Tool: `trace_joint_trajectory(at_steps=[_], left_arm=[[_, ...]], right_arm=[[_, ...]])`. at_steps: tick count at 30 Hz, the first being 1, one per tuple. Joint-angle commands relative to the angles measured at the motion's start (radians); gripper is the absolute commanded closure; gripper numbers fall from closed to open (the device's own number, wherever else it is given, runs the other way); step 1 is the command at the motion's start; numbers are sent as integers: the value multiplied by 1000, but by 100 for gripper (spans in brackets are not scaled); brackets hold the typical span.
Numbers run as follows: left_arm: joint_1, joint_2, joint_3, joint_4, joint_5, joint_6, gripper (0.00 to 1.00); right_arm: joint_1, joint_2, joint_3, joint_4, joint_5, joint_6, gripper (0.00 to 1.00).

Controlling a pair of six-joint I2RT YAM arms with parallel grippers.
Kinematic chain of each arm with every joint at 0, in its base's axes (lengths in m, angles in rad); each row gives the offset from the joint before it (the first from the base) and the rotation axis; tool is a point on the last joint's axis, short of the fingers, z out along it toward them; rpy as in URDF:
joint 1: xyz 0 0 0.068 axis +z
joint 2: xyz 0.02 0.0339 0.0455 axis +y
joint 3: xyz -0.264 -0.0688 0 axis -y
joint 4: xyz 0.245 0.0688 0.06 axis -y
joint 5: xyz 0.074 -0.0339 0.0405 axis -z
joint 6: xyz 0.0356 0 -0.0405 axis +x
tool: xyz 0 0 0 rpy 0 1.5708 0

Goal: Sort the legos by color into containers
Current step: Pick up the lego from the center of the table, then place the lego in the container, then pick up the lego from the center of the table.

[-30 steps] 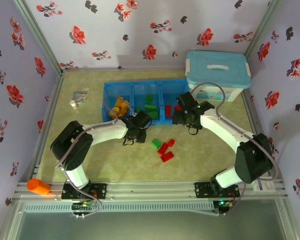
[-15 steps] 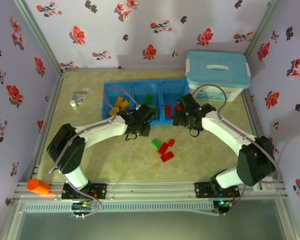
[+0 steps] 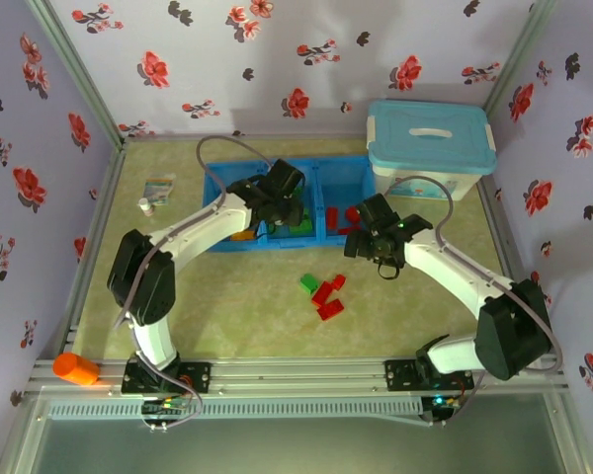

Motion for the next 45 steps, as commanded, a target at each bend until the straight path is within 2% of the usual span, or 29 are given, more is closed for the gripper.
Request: trace_joint_trajectory(at_steps=[1,3,10,21,28,33,37,40,45], left_arm=[[15,23,69,-69,9,23,41],[16,18,78,-69,9,26,37],[11,-48,17,-36,20,22,37],[8,-232,-209,70,15,-18,38],[10,-338,-340,114,-4,-47,38],[13,-387,-401,122,-17,-56,38],[13,-409,-442,128,-19,-68,38],[13,-419,-465,137,-19,-76,38],[13,-426,-479,143,-18,-80,38]], right_arm=[[6,-24,-14,20,-38,-16,10],[12,-23,-15,26,-47,-36,10],[42,-13,0,48,-78,-106,10],[219,100,102,47,-163,-276,12],[294,220,181,-9,-157,-312,14],[300,222,164,-29,-81,-256,17],[291,205,136,-57,34,-154,22],[279,213,106,-43,22,-99,25],[261,215,60,-6,32,28,37]])
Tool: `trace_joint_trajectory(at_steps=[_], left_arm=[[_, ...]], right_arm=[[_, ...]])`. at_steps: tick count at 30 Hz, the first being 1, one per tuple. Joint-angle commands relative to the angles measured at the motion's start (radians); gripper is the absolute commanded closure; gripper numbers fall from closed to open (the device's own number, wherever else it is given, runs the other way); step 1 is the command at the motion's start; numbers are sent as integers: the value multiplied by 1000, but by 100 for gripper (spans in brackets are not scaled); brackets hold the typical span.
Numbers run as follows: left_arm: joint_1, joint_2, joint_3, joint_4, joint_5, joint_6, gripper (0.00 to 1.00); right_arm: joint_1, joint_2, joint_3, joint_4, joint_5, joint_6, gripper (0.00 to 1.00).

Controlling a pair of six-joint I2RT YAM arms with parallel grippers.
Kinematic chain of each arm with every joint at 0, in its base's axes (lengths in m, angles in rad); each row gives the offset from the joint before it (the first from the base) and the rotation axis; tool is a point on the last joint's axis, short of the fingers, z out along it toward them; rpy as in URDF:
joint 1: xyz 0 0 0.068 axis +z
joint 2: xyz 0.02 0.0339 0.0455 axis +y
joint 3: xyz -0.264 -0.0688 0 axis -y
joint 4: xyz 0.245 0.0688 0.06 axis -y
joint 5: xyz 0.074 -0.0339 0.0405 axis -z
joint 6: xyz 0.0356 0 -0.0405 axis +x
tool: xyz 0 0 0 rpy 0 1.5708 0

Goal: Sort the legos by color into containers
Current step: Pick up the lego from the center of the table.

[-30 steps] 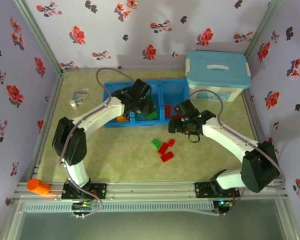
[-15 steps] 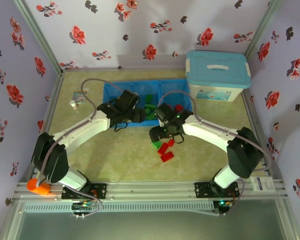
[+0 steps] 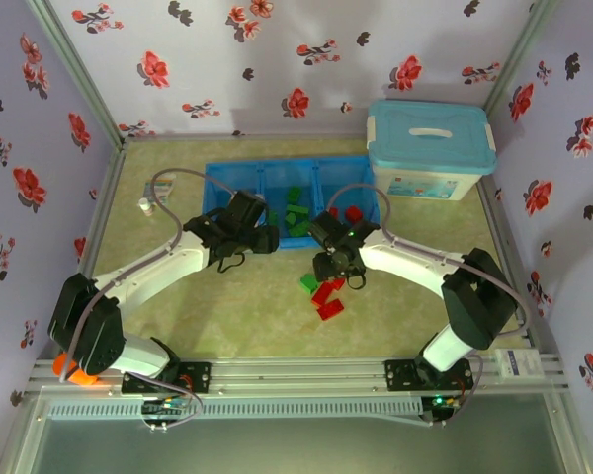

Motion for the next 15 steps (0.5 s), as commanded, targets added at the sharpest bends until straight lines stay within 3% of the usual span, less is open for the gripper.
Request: trace_joint_trajectory(at_steps=[1,9,15], left_arm=[[-1,-29,-12,20,-19,-19,38],[-2,-33,-31,34,-15,-25,38],[-4,-34,-42,41,-14,-27,38]], right_arm=[[-13,-10,-39,11,31,134,38],[-14,19,-83,88,5,271,39],[-12,25,-128,131,11,351,48]])
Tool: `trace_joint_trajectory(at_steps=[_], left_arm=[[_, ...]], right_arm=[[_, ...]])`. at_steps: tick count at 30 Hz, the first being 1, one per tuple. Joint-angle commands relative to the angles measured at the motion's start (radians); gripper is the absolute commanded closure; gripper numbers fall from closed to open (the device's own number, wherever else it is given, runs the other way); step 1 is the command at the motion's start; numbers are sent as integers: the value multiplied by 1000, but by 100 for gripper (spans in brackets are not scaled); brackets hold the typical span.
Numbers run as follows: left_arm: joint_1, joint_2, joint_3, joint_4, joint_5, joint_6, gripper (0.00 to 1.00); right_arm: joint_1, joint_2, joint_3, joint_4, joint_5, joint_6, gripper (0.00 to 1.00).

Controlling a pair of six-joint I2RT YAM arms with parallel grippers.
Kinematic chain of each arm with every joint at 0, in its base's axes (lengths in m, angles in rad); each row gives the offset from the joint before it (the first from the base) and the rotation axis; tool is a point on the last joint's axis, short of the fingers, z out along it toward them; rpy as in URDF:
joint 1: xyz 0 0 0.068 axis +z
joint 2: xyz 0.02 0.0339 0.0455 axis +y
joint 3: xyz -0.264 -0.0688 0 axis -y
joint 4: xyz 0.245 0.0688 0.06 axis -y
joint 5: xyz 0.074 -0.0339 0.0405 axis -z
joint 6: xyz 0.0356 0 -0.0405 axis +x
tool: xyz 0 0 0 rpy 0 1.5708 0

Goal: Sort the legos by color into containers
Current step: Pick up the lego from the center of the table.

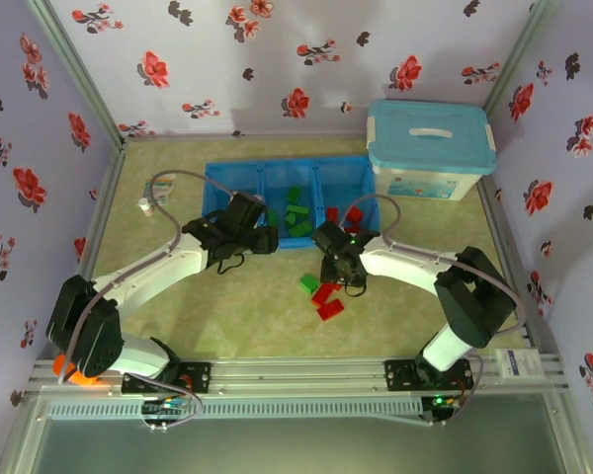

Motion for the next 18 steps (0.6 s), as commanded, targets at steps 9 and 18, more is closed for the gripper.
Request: trace_joint_trajectory(at_steps=[9,18], left_arm=[[-5,-18,-26,24,-9,-23,39],[-7,-40,-45,22,-10,-19,39]], right_arm=[[-3,11,-14,11,41,95,70],[-6,-33,80,-98,119,39,83]])
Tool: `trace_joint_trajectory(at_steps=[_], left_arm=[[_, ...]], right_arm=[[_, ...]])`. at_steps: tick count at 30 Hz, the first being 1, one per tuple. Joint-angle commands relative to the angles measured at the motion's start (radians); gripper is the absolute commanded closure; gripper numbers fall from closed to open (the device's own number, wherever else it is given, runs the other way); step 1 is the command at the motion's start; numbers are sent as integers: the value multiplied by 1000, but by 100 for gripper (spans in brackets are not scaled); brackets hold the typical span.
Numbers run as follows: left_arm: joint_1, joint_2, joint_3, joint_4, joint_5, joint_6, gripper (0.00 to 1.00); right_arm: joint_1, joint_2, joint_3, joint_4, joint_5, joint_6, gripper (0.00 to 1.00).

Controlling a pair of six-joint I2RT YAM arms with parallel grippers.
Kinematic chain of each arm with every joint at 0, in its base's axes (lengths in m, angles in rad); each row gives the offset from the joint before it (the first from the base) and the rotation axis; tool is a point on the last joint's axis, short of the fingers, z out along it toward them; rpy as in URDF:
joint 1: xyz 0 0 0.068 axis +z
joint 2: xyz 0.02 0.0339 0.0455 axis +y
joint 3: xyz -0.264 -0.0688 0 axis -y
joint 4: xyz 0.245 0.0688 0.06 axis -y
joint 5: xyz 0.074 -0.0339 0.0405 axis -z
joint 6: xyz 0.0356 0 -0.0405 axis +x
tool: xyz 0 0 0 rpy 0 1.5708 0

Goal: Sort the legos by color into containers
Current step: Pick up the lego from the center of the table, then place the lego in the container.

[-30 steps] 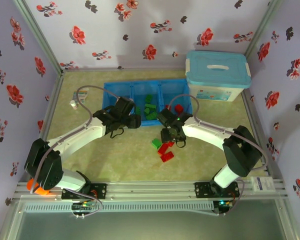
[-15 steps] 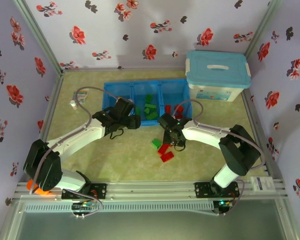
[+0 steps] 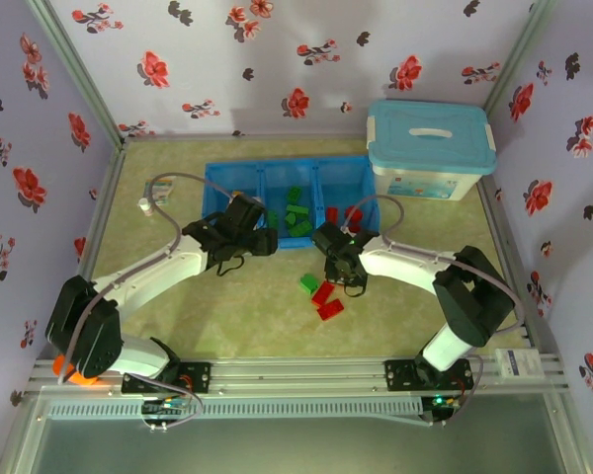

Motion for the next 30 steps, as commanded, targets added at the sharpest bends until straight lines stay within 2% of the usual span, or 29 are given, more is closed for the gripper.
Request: trace_joint_trajectory(at_steps=[1,7,14,18,24,25,27,28,30], left_arm=[[-7,-34,-22,8,-11,-3,39],[-28,-56,-43,4,-20,-8,39],[-101,-67,-89,51,-26,-34,39],[-146,-52,-105,80,-26,-53,39],[-186,-20,-106,101,-24,-76,39],[-190,-15,-106,104,-21,-75,39],[-196,-3,-97,104,-10,-71,39],[-200,8,-91,103,-3,-67,39],[-210,29,-75,96,0,-57,39]], right_arm=[[-12,-44,88,-94,85,-44,83],[-72,-66,268,-207,167,-153,82],[-229,11,421,-189,65,-271,81],[-281,105,506,-188,-3,-318,79],[-318,212,616,-213,-31,-356,76],[-319,223,635,-225,-33,-361,68],[-318,230,658,-244,-33,-363,37],[-315,222,653,-246,-33,-361,30],[-310,193,626,-232,-33,-351,27]])
